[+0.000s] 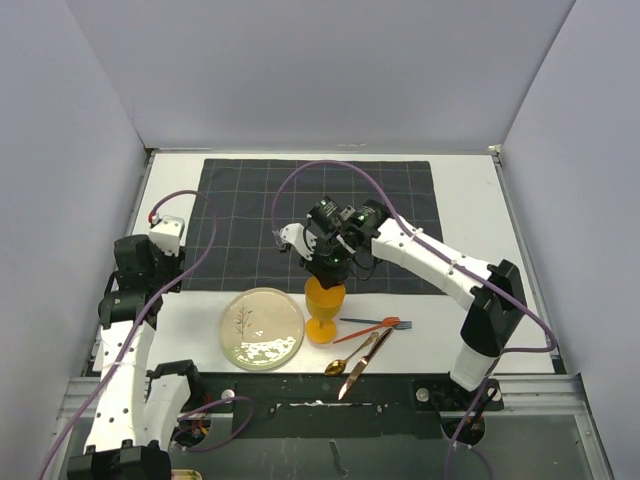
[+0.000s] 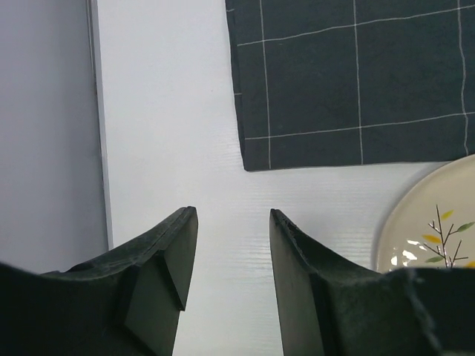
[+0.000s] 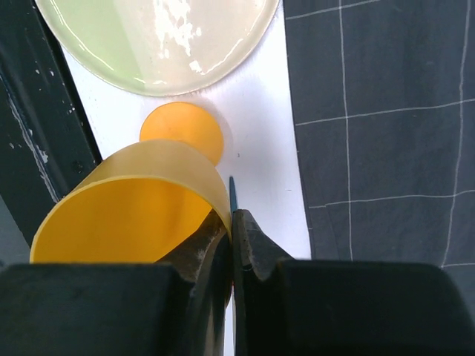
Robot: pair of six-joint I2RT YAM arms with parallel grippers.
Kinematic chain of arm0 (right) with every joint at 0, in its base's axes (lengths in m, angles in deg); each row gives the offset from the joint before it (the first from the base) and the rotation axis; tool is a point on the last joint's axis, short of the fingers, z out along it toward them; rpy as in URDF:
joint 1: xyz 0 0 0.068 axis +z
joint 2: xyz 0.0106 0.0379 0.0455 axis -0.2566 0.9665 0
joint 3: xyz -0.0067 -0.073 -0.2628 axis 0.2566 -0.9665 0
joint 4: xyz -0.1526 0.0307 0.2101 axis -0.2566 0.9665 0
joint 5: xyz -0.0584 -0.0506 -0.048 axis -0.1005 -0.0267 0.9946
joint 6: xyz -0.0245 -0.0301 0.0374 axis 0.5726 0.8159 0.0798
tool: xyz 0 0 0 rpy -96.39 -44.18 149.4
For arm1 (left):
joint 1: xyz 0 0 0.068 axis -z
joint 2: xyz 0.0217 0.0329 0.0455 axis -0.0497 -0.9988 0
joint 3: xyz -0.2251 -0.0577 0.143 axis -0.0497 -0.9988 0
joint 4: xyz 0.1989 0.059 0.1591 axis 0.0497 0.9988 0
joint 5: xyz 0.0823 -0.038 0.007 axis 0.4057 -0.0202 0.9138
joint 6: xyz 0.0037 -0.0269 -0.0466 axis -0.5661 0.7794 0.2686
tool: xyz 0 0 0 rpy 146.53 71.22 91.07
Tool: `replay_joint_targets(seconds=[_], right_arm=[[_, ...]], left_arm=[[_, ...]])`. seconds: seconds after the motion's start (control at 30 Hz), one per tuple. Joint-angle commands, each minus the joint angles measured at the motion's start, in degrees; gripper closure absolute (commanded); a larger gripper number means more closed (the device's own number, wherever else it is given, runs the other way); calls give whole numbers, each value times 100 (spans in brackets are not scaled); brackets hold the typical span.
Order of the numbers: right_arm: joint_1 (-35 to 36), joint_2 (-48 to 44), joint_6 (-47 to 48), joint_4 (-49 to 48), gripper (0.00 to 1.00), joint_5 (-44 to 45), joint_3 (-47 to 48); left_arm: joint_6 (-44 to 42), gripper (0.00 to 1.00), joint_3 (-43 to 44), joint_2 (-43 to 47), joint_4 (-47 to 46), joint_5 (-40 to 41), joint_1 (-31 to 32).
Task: Set the dinner table for one person
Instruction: Pick up the cup at the center of the board, then place the cup on the napkin.
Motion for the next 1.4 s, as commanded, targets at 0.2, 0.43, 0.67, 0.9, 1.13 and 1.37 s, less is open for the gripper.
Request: replay_joint_targets(seconds=[0.2, 0.43, 0.67, 0.9, 1.13, 1.37], right_arm=[[-48, -424, 170, 11, 100, 579, 656], [-666, -418, 315, -580, 100, 1832, 947], [-1555, 515, 557, -983, 100, 2611, 1928], [-2156, 1996, 663, -756, 100, 2697, 3839], [-2585, 3009, 627, -524, 100, 2594, 5243], [-2910, 3148, 452, -476, 100, 2345, 5255]], left_arm=[[9, 58, 59, 33, -144, -113, -42], [16, 58, 64, 71, -186, -122, -42], [18, 58, 88, 23, -262, -145, -42], [109, 58, 313, -376, -515, -399, -42], [193, 58, 926, -1084, -741, -790, -35], [113, 58, 1148, -1595, -931, -1009, -34]])
